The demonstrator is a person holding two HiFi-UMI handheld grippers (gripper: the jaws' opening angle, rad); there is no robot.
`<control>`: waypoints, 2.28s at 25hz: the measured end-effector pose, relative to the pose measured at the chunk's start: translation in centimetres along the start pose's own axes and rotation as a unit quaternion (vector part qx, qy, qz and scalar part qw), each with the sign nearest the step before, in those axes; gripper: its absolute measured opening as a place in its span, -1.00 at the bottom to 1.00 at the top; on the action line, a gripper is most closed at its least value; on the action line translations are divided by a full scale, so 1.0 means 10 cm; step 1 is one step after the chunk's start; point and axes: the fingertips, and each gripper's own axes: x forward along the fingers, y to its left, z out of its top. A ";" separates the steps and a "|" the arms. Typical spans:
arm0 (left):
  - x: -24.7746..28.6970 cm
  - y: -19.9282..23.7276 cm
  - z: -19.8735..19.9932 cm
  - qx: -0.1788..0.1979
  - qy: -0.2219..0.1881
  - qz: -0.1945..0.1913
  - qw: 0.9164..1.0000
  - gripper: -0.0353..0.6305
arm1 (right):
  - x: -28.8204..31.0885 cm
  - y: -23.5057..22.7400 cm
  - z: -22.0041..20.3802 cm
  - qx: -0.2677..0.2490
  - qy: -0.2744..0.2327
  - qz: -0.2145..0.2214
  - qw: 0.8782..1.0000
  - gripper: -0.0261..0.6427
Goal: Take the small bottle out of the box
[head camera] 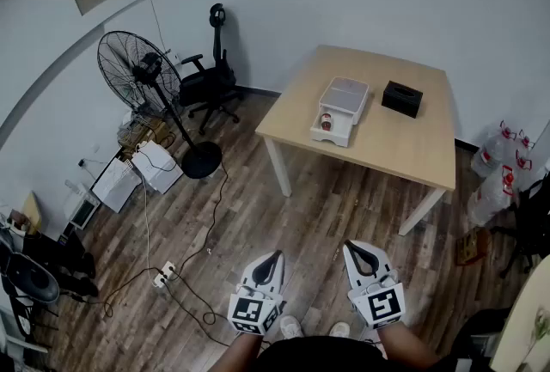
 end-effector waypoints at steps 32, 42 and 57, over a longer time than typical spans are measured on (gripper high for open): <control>0.43 0.92 -0.01 0.008 -0.010 -0.081 0.997 -0.85 | 1.02 -0.16 -0.19 0.012 -0.019 -0.088 0.996 0.35; 1.32 1.10 0.06 0.019 0.001 -0.087 0.996 -0.85 | 1.64 -0.96 -0.39 0.015 -0.014 -0.106 0.994 0.83; 2.73 1.37 0.23 -0.009 0.008 -0.050 0.999 -0.85 | 2.40 -2.26 -0.75 0.053 0.020 -0.081 0.995 0.83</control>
